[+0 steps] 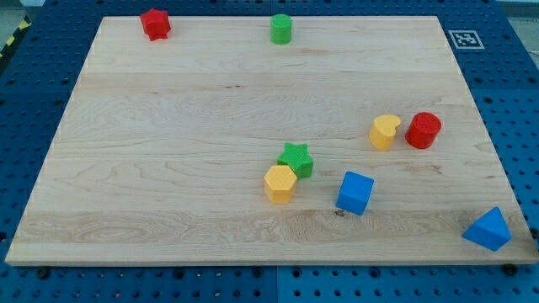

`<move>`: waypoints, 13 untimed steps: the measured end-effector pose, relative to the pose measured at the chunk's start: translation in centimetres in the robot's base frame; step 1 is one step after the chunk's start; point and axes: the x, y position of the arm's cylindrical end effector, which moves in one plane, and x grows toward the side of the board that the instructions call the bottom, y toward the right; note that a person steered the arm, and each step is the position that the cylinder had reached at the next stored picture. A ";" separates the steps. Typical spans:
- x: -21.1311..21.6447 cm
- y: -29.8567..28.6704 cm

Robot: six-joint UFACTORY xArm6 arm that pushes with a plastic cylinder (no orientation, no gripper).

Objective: Push the blue triangle towards top right

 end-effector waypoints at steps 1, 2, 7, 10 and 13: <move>-0.1 -0.8; 0.0 -4.3; -0.6 -9.9; -7.5 -10.0; -10.3 -17.7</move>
